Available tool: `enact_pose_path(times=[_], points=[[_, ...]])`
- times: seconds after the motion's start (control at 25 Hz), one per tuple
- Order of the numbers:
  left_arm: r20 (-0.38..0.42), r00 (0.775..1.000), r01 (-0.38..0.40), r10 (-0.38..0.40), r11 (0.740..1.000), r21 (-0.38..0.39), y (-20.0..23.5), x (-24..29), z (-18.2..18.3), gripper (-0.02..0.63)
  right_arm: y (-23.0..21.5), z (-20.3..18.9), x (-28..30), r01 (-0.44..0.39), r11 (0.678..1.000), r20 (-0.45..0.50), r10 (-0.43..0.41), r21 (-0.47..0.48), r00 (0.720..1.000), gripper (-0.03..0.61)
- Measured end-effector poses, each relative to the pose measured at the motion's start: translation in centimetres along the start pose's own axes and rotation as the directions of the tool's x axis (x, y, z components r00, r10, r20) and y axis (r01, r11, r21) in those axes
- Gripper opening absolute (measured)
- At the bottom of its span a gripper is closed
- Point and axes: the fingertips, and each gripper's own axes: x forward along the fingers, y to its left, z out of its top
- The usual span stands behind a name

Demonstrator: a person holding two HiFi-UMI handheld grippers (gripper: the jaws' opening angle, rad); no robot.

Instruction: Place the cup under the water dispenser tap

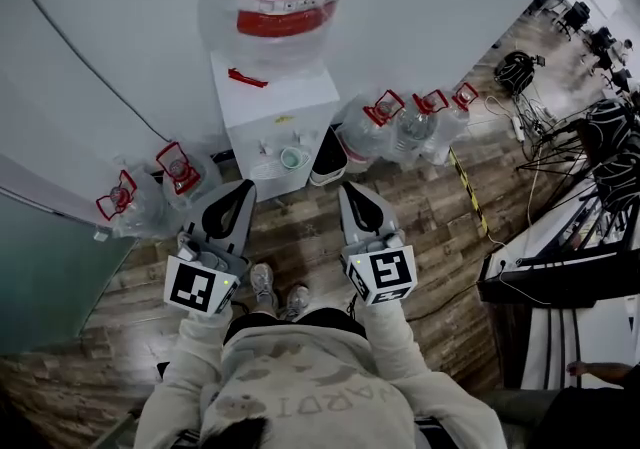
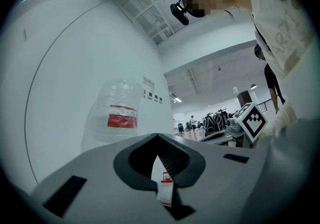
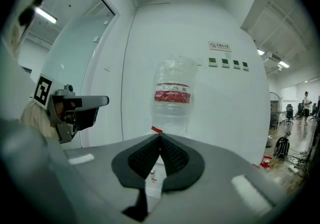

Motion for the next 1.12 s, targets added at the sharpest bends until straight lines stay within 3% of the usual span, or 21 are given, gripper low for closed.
enact_pose_path(times=[1.12], points=[[0.054, 0.998, -0.017, 0.017, 1.0, -0.002, 1.0, 0.2, 2.1, 0.005, 0.7, 3.4, 0.1, 0.008, 1.0, 0.087, -0.006, -0.028, 0.996, 0.009]])
